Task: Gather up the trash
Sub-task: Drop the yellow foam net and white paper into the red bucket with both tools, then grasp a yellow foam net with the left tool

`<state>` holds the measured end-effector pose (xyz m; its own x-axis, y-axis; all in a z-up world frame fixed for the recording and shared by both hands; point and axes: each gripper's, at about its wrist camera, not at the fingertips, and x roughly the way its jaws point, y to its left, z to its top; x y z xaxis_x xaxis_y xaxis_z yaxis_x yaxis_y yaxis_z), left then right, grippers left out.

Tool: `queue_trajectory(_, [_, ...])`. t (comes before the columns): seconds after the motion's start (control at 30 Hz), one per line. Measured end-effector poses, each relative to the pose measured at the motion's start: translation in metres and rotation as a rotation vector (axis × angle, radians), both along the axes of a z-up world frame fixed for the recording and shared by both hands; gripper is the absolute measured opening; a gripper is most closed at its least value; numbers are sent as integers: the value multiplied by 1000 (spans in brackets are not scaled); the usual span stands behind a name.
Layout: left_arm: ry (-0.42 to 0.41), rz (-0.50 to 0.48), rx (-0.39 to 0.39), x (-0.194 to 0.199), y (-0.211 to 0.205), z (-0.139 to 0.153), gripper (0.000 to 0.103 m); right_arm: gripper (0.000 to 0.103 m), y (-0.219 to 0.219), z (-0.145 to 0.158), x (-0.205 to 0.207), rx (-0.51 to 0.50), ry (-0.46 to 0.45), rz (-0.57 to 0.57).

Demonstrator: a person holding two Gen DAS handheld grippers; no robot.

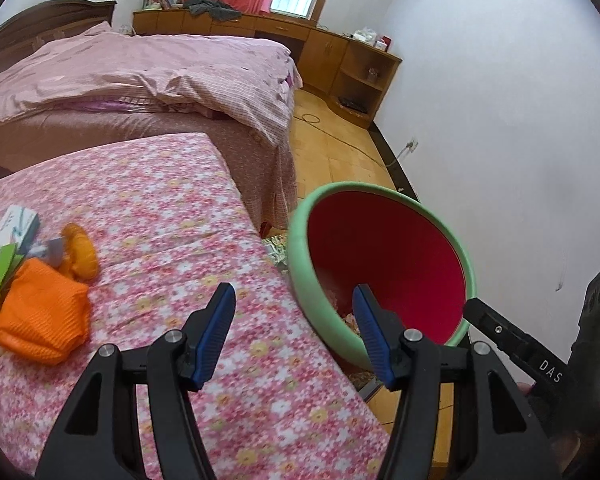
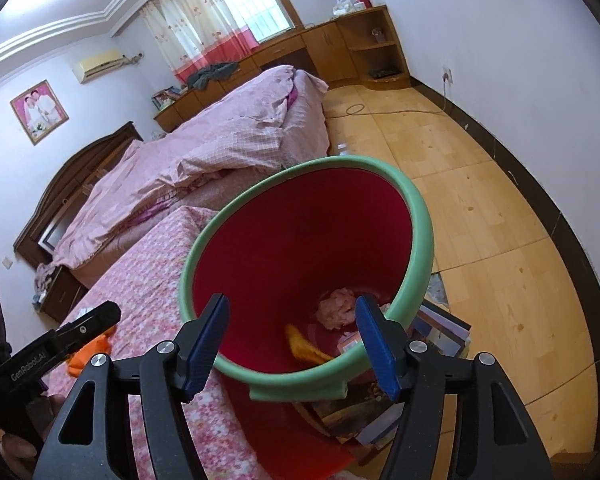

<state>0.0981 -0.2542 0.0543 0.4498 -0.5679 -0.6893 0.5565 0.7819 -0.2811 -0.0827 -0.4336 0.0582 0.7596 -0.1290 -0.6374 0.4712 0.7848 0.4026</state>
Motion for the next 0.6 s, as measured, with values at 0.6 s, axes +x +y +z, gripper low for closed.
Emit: queue_trajectory(0.6, [-19, 211, -14, 8, 102, 10, 61, 67, 51, 8, 3, 2, -12, 97])
